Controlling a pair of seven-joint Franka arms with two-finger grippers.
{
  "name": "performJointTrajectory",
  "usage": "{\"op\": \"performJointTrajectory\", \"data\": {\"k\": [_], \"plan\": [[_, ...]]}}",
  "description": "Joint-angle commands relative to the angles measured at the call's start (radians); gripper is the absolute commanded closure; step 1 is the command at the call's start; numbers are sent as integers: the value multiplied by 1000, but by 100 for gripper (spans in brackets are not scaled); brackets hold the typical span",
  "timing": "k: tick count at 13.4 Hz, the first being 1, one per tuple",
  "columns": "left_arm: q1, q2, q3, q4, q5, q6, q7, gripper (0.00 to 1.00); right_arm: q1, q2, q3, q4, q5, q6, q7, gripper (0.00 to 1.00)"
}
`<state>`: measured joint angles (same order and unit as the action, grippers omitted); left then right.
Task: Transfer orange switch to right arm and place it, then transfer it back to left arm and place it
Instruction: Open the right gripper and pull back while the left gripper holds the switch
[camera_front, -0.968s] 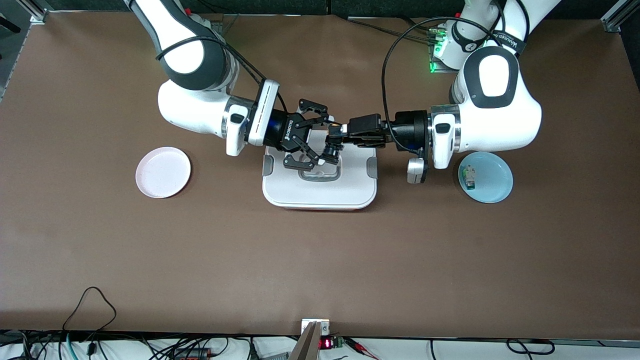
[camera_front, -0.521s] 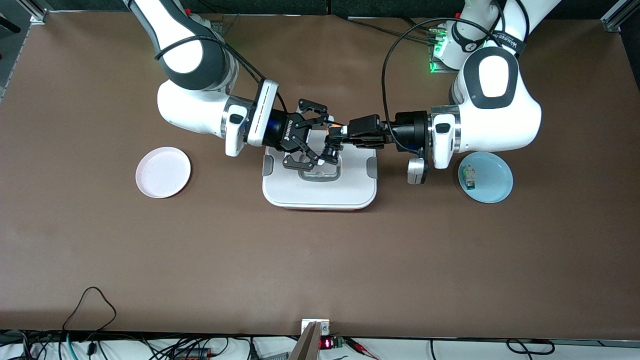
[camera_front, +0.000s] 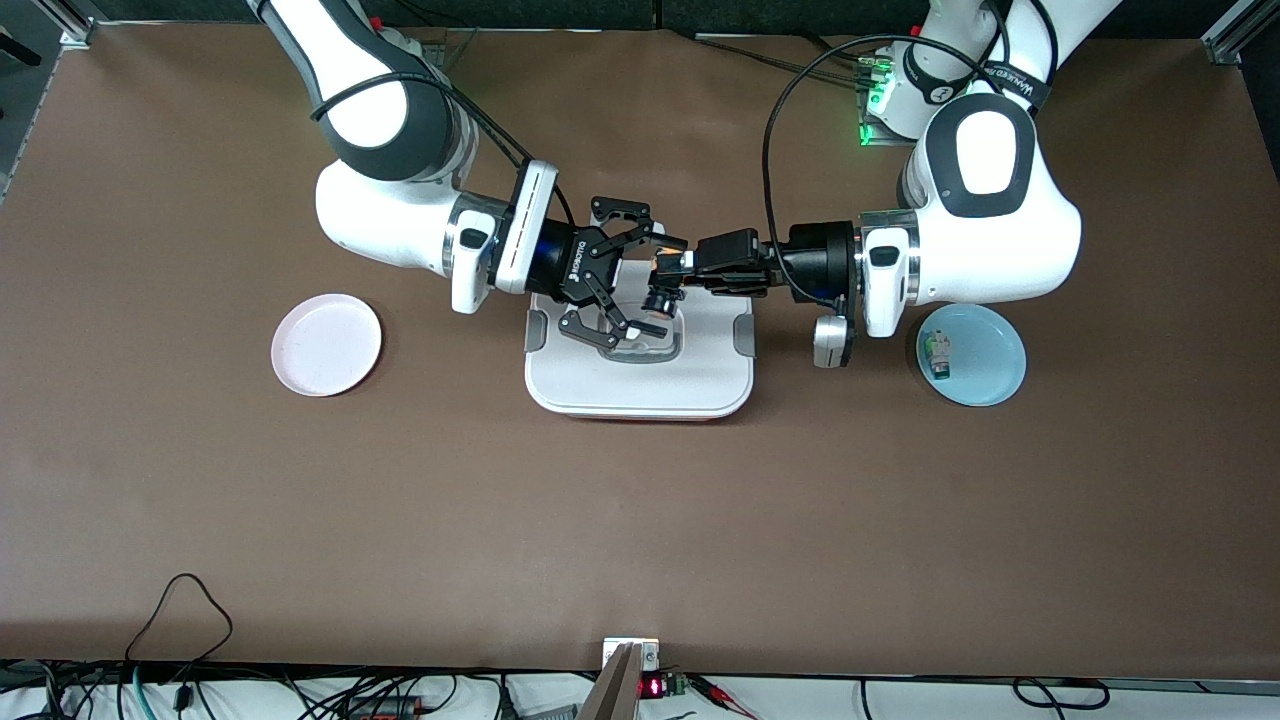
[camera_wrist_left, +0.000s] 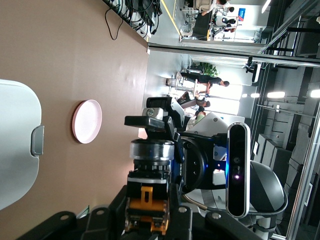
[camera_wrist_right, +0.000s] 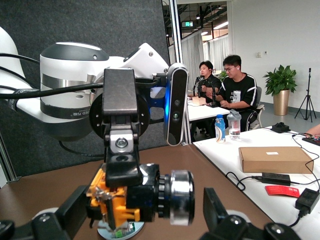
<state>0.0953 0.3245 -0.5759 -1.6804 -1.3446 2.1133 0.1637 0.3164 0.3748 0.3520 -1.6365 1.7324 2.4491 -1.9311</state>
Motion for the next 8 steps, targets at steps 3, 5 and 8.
{"op": "performJointTrajectory", "data": {"k": [3, 5, 8], "plan": [[9, -10, -4, -12, -16, 1, 0, 100, -40, -2, 1, -13, 3, 11, -8, 0], [14, -10, 1, -15, 2, -30, 4, 100, -69, -10, 1, -42, 3, 10, -8, 0], [67, -9, 7, -2, 259, -181, 17, 100, -135, -11, 1, -88, -55, 2, -11, 0]]}}
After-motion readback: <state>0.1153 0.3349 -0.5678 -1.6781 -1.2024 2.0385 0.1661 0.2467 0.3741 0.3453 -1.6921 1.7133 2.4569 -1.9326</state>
